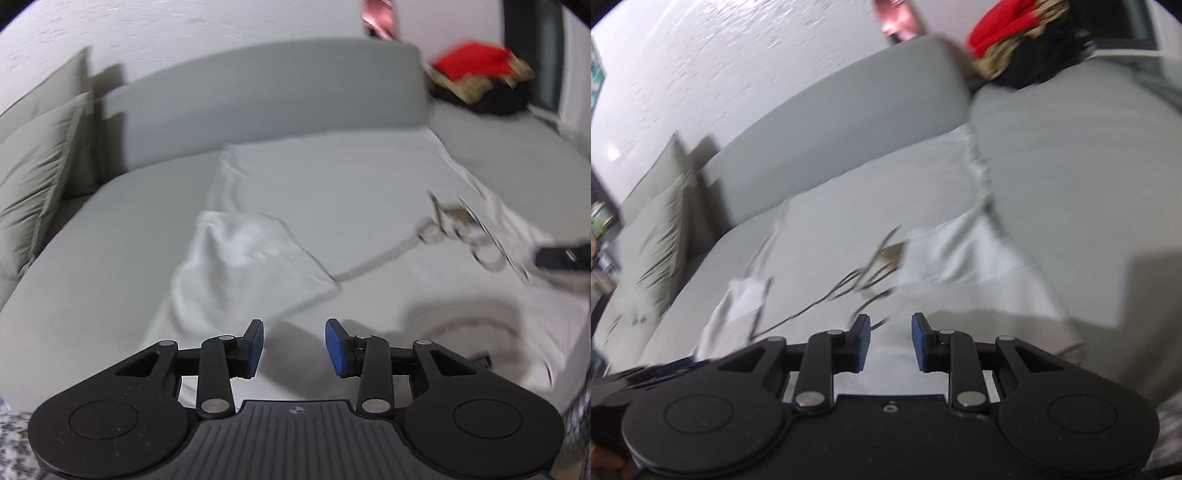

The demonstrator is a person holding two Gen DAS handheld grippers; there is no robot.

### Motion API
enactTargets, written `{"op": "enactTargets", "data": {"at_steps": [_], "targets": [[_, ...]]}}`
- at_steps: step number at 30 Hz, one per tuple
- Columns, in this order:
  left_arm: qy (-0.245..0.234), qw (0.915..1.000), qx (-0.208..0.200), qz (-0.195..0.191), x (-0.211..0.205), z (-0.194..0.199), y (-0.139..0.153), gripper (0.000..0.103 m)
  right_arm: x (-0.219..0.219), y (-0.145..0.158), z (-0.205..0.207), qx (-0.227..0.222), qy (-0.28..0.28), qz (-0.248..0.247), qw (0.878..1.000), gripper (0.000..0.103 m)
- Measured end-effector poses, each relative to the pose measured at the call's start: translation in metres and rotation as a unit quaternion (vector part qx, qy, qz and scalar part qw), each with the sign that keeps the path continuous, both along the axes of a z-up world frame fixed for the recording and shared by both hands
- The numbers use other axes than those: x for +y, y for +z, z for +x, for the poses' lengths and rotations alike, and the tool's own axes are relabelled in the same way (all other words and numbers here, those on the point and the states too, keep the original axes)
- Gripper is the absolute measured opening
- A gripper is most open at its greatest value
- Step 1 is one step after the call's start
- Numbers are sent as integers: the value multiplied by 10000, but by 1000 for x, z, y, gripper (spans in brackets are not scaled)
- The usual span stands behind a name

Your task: Fold clothes

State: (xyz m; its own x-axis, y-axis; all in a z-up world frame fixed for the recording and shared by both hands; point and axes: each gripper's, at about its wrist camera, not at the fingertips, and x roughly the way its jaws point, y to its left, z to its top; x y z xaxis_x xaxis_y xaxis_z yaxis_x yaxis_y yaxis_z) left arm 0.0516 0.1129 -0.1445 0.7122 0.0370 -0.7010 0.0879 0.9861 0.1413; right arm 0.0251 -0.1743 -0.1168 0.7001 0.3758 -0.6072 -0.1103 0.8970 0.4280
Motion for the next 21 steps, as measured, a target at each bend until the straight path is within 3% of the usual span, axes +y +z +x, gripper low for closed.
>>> {"op": "enactTargets", "data": {"at_steps": [3, 6, 11, 14, 16, 19, 21], "targets": [[-253, 9986, 28, 455, -18, -7, -6, 36, 18, -4, 1, 169, 406, -314, 9985, 38], [-421, 9965, 41, 726, -26, -20, -6, 33, 30, -10, -8, 423, 508, -711, 9953, 37], [-306, 9994, -157, 5, -10, -52, 8, 39, 28, -11, -46, 820, 645, -615, 9926, 37], [-223, 9985, -283, -420, 0, -70, 17, 40, 24, -8, -54, 719, 514, -493, 9949, 36], [121, 9971, -539, -528, 9, -68, 24, 45, 21, -5, -57, 585, 399, -416, 9966, 36], [406, 9973, -267, -552, 9, -51, 17, 45, 16, 0, -60, 383, 224, -301, 9986, 19], [369, 9982, -138, -452, 2, -45, 12, 45, 13, 4, -63, 248, 108, -224, 9994, 18]]}}
